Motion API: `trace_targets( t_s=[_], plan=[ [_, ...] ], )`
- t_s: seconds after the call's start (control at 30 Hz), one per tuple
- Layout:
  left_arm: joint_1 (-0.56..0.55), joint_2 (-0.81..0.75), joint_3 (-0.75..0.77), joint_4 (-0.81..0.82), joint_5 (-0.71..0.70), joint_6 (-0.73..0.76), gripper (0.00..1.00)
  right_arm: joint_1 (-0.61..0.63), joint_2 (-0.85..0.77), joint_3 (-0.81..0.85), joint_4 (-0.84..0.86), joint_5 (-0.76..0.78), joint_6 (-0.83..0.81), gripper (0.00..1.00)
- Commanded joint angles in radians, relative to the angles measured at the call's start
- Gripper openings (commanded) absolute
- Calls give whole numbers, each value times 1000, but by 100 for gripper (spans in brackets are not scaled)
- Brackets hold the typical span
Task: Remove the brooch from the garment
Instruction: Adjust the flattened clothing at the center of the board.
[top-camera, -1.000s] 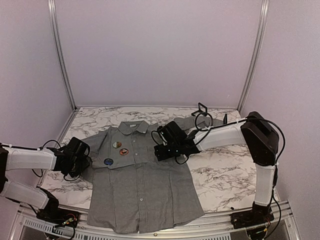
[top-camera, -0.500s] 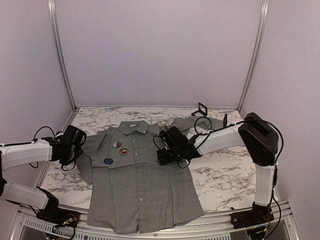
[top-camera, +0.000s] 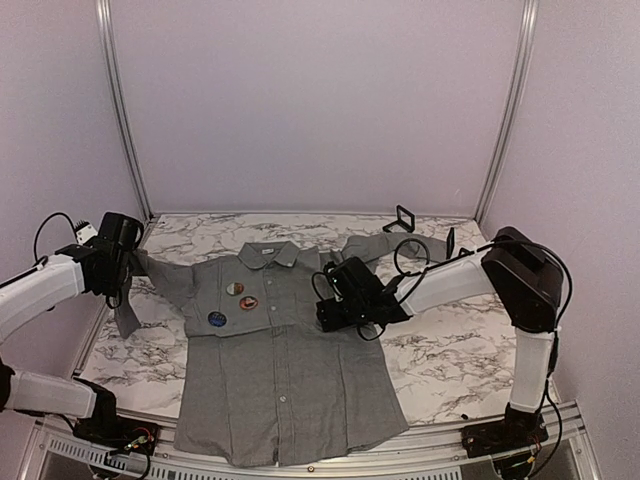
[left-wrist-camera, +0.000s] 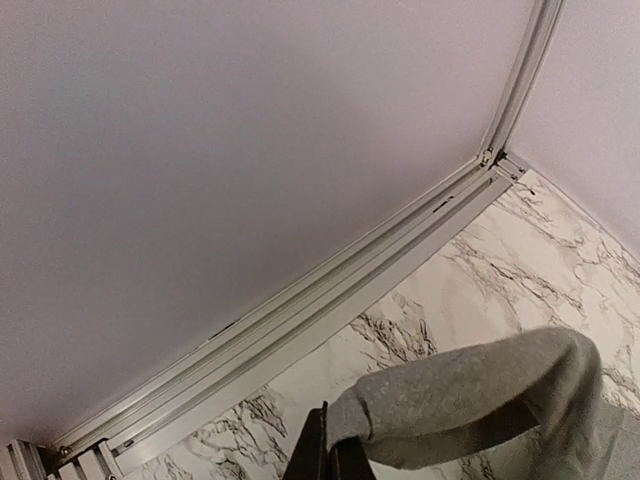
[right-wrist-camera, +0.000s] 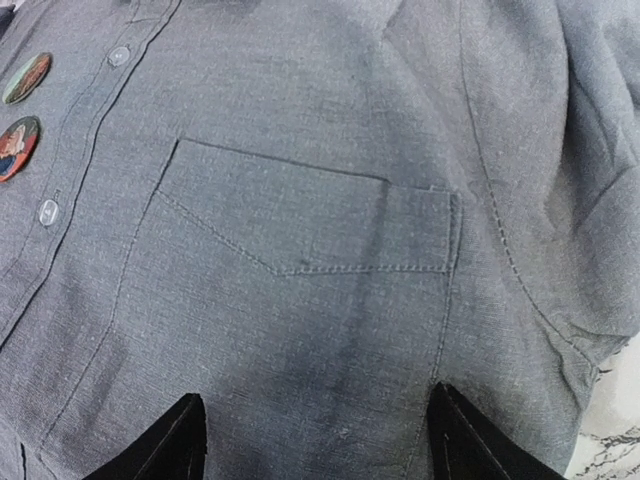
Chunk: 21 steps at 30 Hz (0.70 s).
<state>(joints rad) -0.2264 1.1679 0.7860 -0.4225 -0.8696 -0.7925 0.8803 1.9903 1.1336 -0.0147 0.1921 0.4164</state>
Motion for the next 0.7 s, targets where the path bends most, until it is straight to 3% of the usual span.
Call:
trace_targets(
  t_s=[0.0,0.23,0.47,0.57,0.67],
  plan=[
    [76,-25,21,-26,-42,97,0,-6,-1,-44,-79,-22,39,74],
    [125,-12,16,3,55,144,17,-6,-7,-45,-80,-22,38,74],
    [124,-33,10,26,221,171,82,-6,-24,-30,-91,-21,33,74],
    [122,-70,-4,57,299,196,94,-6,-38,-23,-101,-15,27,74],
    [116,-101,-13,79,389,212,97,-5,-56,-9,-117,-5,23,74]
  ],
)
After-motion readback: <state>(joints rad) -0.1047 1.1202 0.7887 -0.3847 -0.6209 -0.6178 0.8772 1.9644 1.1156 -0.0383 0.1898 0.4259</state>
